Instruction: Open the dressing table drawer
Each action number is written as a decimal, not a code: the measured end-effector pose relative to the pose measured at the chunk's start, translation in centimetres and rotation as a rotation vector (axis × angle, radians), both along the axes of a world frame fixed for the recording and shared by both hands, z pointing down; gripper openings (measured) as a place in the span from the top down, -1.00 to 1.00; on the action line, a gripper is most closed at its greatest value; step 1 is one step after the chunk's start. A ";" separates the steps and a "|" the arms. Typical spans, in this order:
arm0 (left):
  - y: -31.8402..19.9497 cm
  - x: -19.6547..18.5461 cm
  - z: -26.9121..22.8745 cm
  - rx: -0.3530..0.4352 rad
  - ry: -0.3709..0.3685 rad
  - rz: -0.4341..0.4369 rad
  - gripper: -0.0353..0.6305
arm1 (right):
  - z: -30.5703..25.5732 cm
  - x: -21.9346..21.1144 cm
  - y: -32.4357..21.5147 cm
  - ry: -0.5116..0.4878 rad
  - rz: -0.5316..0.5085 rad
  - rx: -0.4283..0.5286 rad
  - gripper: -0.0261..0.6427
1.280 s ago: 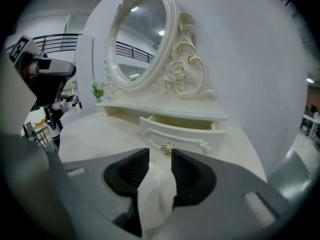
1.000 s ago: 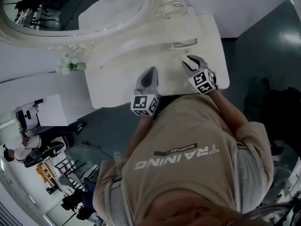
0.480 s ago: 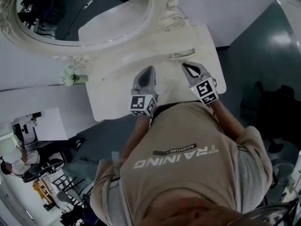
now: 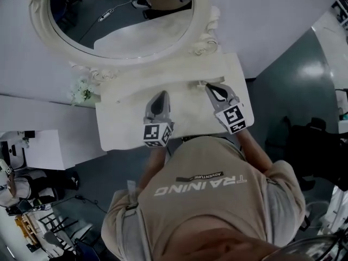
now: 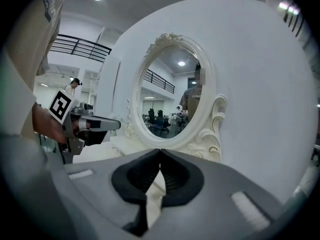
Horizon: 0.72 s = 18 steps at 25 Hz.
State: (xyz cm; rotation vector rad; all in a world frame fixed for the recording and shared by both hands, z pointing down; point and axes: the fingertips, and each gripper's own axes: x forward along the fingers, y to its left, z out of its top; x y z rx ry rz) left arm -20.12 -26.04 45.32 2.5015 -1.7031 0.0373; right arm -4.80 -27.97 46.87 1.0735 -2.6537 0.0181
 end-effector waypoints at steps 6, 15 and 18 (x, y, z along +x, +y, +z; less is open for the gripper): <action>0.0 -3.2 -0.6 0.014 -0.011 -0.065 0.87 | -1.1 -2.0 0.4 -0.083 -0.011 0.000 0.91; 2.0 -4.5 -0.5 0.022 0.010 -0.093 0.87 | -2.0 -2.2 1.2 -0.130 0.011 -0.001 0.91; 2.1 -4.3 0.3 0.012 -0.024 -0.055 0.87 | -2.1 -2.3 1.5 -0.119 0.033 0.017 0.91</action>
